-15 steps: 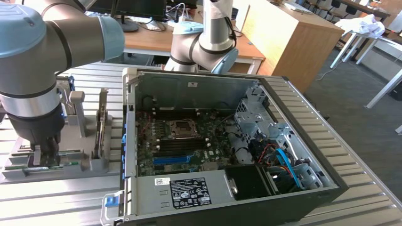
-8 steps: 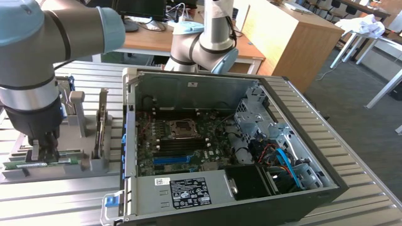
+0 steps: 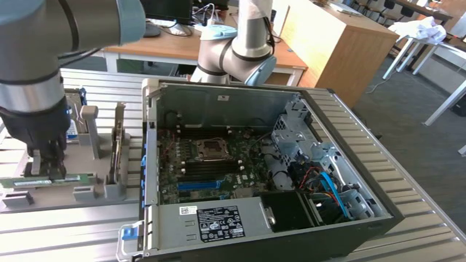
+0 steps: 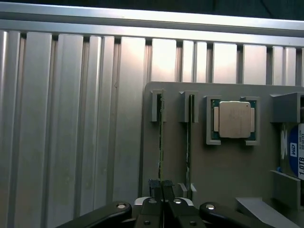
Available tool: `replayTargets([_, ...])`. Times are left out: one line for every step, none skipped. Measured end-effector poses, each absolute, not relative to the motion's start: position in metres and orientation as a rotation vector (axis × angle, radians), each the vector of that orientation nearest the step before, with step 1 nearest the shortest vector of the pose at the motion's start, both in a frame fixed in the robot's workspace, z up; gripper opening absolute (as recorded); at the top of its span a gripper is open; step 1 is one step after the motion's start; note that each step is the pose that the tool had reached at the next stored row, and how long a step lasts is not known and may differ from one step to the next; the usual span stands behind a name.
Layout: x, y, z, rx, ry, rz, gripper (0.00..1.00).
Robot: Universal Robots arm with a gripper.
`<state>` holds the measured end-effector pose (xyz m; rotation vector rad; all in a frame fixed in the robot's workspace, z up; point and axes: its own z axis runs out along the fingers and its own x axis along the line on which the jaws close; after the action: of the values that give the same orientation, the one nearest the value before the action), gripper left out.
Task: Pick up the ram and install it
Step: 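Pick up the ram and move it above insertion slot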
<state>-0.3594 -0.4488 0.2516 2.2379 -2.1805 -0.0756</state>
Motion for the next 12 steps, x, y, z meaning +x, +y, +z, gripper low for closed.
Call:
replayTargets([-0.359,-0.449,0.255,2.238,-2.180,-0.075,0.12])
replayTargets([-0.359,-0.449,0.259,2.238,-2.180,-0.075,0.12])
replayTargets([-0.359,-0.449,0.263,2.238,-2.180,-0.075,0.12])
replayTargets([-0.359,-0.449,0.266,2.237,-2.180,-0.075,0.12])
replayTargets([-0.359,-0.449,0.270,2.237,-2.180,-0.074,0.12])
replayTargets([-0.359,-0.449,0.274,2.237,-2.180,-0.074,0.12])
replayTargets([-0.359,-0.449,0.277,2.237,-2.180,-0.074,0.12])
replayTargets([-0.359,-0.449,0.281,2.237,-2.180,-0.074,0.12])
replayTargets([-0.359,-0.449,0.284,2.237,-2.180,-0.073,0.12])
replayTargets([-0.359,-0.449,0.287,2.237,-2.180,-0.073,0.12])
replayTargets([-0.359,-0.449,0.291,2.236,-2.179,-0.073,0.12])
replayTargets([-0.359,-0.449,0.294,2.236,-2.179,-0.072,0.12])
